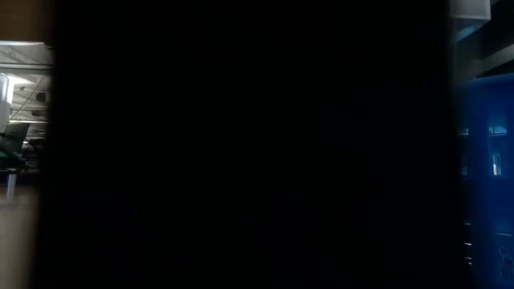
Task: Stack baskets on shelf by color
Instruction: Stack the red bin on top of the other red bin on the shelf
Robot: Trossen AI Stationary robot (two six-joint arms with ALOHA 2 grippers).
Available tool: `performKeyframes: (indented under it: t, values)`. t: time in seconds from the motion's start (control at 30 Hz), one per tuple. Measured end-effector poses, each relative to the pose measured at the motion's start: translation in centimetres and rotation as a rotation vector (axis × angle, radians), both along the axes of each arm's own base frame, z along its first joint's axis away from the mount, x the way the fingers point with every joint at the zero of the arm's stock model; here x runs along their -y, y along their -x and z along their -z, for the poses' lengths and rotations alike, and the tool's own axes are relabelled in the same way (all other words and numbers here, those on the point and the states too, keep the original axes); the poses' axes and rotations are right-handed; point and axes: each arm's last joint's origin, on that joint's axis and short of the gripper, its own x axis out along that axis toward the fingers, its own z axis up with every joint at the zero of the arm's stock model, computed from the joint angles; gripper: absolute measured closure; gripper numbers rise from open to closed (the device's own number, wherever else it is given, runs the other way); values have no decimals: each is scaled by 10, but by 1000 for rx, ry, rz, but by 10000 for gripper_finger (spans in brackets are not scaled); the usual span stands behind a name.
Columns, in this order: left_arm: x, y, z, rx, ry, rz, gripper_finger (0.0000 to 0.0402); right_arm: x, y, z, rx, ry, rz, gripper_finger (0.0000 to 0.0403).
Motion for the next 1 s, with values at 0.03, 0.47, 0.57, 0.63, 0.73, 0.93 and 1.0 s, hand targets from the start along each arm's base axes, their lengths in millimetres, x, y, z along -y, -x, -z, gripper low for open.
performKeyframes:
  t: [0.03,0.47,0.57,0.63,0.73,0.93,1.0]
  values:
    - [4,1,4,-19,-5,0,401,0,0,0,1,0,0,315]
    - [32,24,29,-187,-39,-49,401,0,-2,-1,22,-5,-1,315]
    - [38,27,35,-215,-54,-53,401,0,-2,-1,23,-6,0,315]
    - [41,29,39,-210,-71,-57,401,0,-2,-1,24,-6,0,315]
    - [43,31,44,-207,-95,-42,401,-1,-2,-2,30,-8,0,315]
    - [47,33,50,-212,-114,-43,401,0,-2,-2,29,-6,-1,315]
    - [47,33,49,-205,-100,-43,401,0,-2,-2,29,-6,-1,315]
